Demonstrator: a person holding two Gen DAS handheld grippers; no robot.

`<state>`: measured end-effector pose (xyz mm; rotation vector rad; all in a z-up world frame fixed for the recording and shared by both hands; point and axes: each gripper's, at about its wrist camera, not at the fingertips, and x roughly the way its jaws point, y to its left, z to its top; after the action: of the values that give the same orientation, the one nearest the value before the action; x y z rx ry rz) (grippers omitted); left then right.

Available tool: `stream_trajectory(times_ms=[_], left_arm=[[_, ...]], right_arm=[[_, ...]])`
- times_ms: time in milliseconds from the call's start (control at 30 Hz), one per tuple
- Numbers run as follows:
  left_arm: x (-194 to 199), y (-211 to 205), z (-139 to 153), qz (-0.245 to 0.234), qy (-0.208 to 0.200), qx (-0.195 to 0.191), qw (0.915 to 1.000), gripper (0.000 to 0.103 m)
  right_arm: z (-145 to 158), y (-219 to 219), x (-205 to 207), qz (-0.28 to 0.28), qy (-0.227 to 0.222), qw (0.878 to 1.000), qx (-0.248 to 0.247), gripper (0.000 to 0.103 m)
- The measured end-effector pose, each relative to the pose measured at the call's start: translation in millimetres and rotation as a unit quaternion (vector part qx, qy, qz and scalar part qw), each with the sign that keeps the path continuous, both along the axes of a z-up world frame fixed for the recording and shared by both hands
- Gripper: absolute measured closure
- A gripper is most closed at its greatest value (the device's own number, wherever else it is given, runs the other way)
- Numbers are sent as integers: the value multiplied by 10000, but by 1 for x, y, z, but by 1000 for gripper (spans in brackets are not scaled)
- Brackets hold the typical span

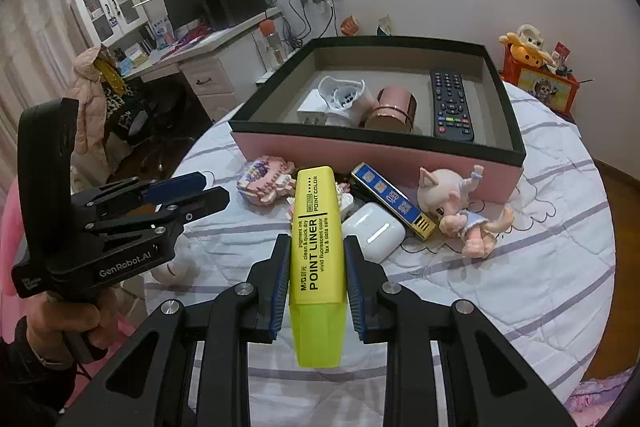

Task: Organize rigid objects
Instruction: 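Grasp the white toy figure with the left tool while the right tool grasps the yellow highlighter, then lower the toy figure and highlighter into the pink box and release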

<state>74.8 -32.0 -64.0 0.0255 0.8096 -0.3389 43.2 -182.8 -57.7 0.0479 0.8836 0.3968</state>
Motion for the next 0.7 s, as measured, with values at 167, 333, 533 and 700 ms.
stream_trajectory(times_ms=[167, 333, 533, 700], left_arm=[[-12, 13, -1, 107, -96, -125, 9998, 22], [-37, 21, 4, 200, -306, 127, 9993, 0], [-32, 33, -31, 329, 311, -44, 9990, 3], [-28, 33, -44, 294, 407, -178, 9986, 48]], right_arm=[[-13, 0, -1, 8, 168, 9999, 36, 76], [-15, -1, -3, -23, 188, 9998, 59, 77], [-16, 2, -7, 4, 202, 9998, 68, 76], [-16, 3, -12, -14, 233, 9997, 28, 76]])
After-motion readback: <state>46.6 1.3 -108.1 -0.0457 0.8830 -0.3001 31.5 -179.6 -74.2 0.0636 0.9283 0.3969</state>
